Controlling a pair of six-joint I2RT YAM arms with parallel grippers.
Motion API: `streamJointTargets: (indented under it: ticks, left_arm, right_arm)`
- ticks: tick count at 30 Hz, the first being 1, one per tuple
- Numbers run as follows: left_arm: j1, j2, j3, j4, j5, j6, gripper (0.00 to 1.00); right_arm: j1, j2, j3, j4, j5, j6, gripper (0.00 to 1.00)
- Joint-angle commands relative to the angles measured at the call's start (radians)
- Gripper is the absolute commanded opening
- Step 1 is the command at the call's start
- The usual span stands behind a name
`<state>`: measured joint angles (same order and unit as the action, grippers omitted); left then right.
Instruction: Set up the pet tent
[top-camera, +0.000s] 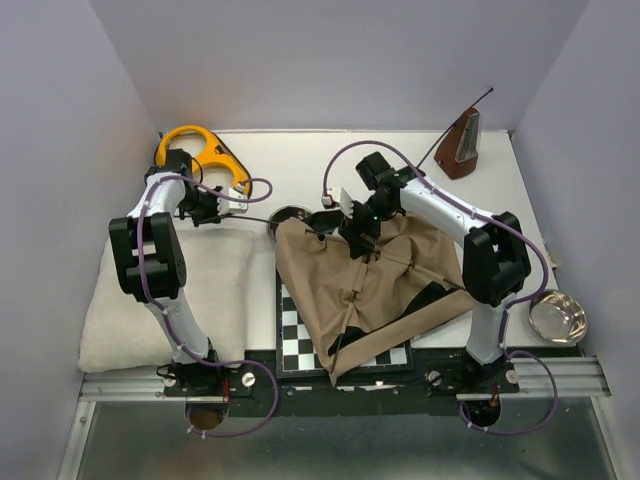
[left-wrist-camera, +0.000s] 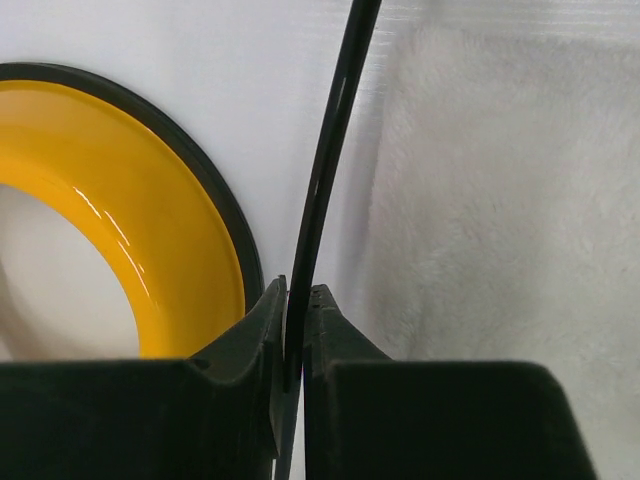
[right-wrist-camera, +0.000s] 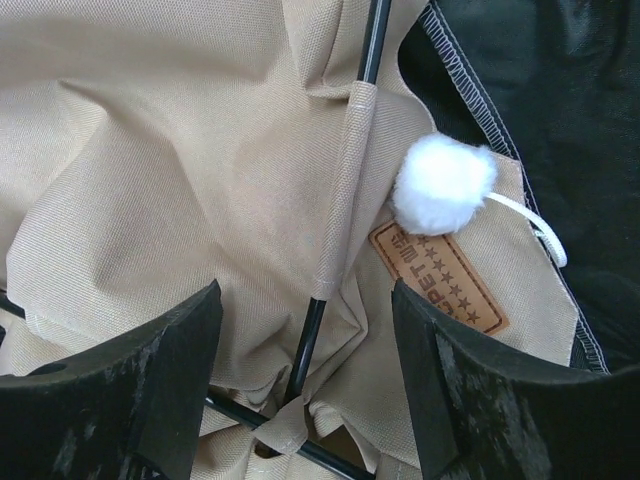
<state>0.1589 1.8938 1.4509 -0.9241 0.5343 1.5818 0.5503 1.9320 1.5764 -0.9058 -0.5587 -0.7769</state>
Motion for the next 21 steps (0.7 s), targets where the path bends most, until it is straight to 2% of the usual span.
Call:
streamJointTargets:
  ticks: [1, 3, 4, 7, 12, 14, 17, 20, 21]
  left_arm:
    - [0.013, 0.007, 0.017, -0.002, 0.024, 0.032, 0.11]
    - [0.011, 0.004, 0.023, -0.016, 0.027, 0.038, 0.08]
    - [0.011, 0.002, 0.028, -0.027, 0.033, 0.041, 0.07]
    - [0.014, -0.013, 0.039, -0.051, 0.049, 0.047, 0.03]
    - [0.016, -0.048, 0.074, -0.137, 0.090, 0.073, 0.08]
    - [0.016, -0.061, 0.074, -0.140, 0.084, 0.076, 0.01]
    - [0.019, -0.061, 0.075, -0.137, 0.066, 0.069, 0.00]
    - [0.015, -0.067, 0.109, -0.179, 0.121, 0.058, 0.00]
    - [0.005, -0.082, 0.109, -0.186, 0.134, 0.055, 0.00]
  right_arm:
    - [0.013, 0.012, -0.015, 0.021, 0.032, -0.028, 0.70]
    - [0.013, 0.018, -0.010, 0.019, 0.036, -0.033, 0.53]
    - [0.013, 0.016, -0.015, 0.024, 0.039, -0.033, 0.36]
    - [0.011, -0.001, -0.036, 0.039, 0.048, -0.036, 0.01]
    - [0.011, -0.056, -0.091, 0.047, 0.072, -0.050, 0.01]
    - [0.011, -0.079, -0.114, 0.051, 0.080, -0.051, 0.01]
    - [0.010, -0.116, -0.145, 0.061, 0.083, -0.059, 0.01]
    - [0.008, -0.142, -0.125, 0.053, 0.082, -0.048, 0.01]
    - [0.007, -0.145, -0.115, 0.045, 0.079, -0.041, 0.10]
